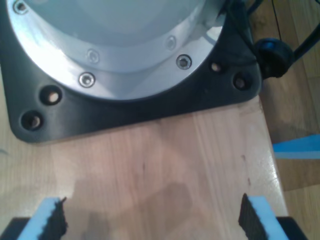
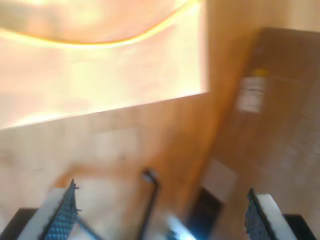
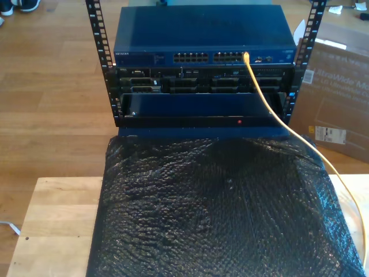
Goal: Grab the cable and plug it in
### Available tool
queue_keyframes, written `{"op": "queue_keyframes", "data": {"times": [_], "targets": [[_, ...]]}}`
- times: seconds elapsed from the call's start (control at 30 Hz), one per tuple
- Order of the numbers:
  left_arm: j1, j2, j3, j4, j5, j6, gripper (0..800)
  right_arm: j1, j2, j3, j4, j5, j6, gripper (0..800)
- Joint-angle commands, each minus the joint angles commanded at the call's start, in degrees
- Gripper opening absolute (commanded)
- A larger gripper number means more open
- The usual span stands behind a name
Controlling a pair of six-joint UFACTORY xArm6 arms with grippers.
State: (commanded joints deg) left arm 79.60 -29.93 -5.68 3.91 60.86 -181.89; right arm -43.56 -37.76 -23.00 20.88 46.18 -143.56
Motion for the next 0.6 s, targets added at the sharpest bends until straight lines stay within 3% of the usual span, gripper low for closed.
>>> {"op": "queue_keyframes", "data": {"times": [0.23,0.47,0.6], "targets": [[0.0,-0.09,0.0,0.0,0.0,0.0,800,-11.08,-0.18,-1.67,-1.32,9.41,-8.88,798],[0.0,0.0,0.0,-0.09,0.0,0.0,800,-14.33,-0.09,-2.37,-15.65,20.48,-12.4,798],[0.0,0.0,0.0,-0.09,0.0,0.0,800,-18.02,-0.35,-1.58,-19.52,23.38,-14.59,798]]}}
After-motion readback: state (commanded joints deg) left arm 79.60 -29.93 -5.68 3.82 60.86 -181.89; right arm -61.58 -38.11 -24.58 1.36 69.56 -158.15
